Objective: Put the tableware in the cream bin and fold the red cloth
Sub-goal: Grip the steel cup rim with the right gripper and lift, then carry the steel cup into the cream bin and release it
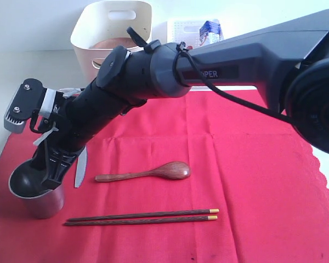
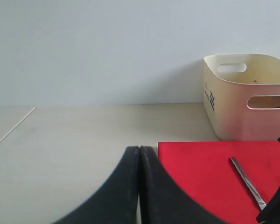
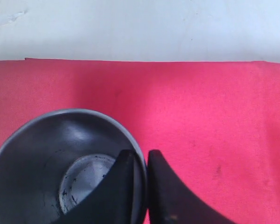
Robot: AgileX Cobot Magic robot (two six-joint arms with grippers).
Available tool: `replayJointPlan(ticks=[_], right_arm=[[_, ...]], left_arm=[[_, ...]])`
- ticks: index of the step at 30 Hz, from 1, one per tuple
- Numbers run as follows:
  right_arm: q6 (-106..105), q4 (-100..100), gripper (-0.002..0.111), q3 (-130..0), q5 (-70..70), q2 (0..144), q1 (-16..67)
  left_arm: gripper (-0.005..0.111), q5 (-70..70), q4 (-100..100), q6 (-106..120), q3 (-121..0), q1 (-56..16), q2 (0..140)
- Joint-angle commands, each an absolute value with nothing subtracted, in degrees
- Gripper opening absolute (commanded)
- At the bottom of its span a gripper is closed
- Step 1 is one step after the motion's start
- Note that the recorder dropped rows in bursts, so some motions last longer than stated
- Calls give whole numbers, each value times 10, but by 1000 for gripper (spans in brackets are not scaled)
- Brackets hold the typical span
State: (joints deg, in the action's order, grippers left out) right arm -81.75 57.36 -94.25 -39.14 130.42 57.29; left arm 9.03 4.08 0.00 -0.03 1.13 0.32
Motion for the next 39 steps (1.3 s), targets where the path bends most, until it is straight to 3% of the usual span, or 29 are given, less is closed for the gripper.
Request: replayJointPlan(ticks=[1,24,39], right_arm=[[-819,535,0,-941,-399,1305,573],[-668,424,0,-942,-373,1174,572],[-530,438,0,-942,18,1120,492]], left_arm=[[0,89,42,0,0,13,0],[0,89,42,0,0,13,0],[0,89,42,0,0,13,0]])
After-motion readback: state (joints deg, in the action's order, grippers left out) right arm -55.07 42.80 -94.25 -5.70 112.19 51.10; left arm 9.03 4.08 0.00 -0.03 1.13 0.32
